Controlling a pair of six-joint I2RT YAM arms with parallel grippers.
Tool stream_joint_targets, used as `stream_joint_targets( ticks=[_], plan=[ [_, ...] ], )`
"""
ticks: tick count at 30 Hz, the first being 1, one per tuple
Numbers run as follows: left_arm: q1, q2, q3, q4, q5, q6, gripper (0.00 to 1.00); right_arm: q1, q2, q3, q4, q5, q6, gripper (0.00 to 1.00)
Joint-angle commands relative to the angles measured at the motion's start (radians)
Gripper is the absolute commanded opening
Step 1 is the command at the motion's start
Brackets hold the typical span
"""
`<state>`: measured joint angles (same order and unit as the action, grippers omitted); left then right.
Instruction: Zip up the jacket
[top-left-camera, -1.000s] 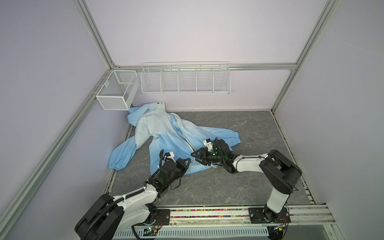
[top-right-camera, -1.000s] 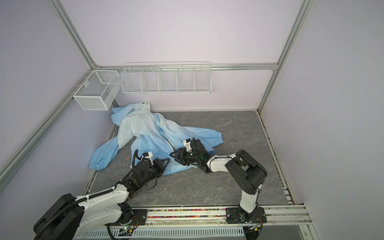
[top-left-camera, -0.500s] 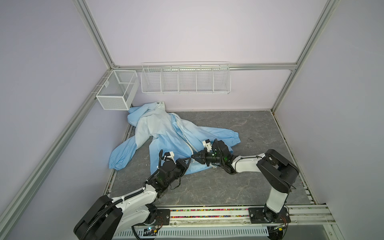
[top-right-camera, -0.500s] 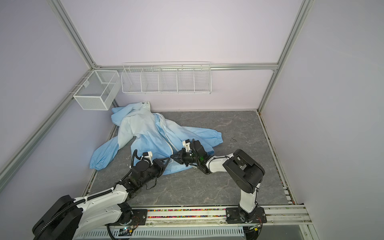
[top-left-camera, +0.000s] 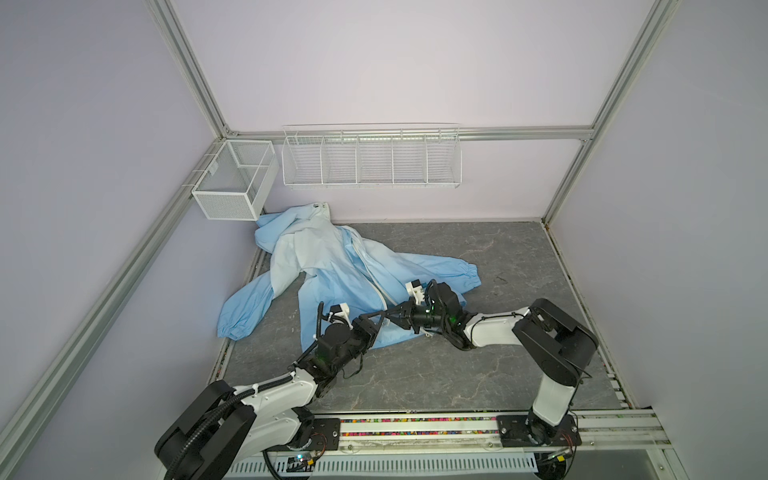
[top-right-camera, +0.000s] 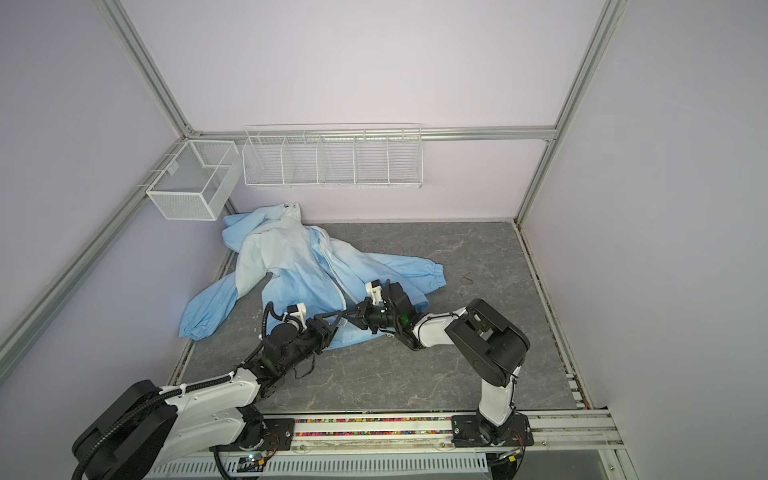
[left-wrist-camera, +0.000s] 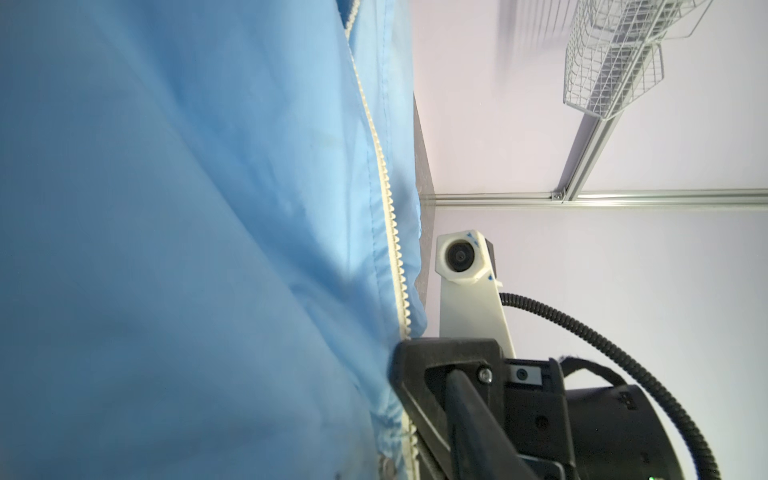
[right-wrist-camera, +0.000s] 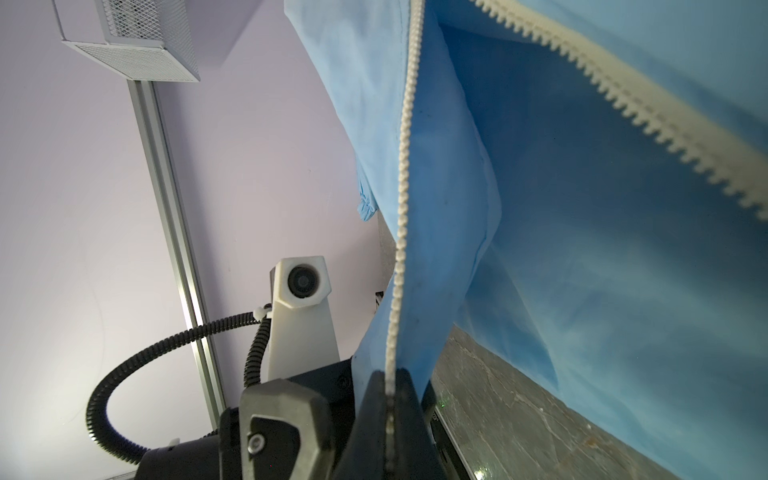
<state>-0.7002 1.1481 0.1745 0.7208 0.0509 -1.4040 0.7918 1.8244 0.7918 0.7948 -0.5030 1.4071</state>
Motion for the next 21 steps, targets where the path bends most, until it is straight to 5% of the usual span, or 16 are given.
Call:
stream_joint_targets(
  ticks=[1,21],
  plan=[
    [0.002,0.038,-0.008,0.136,0.034,0.002,0.34,-0.006,0.007,-0.012,0.044,-0.022,0.027,0.07],
    [-0.004,0.047,0.014,0.143,0.094,0.053,0.09,-0.023,-0.001,-0.005,0.022,-0.028,0.007,0.07]
  ],
)
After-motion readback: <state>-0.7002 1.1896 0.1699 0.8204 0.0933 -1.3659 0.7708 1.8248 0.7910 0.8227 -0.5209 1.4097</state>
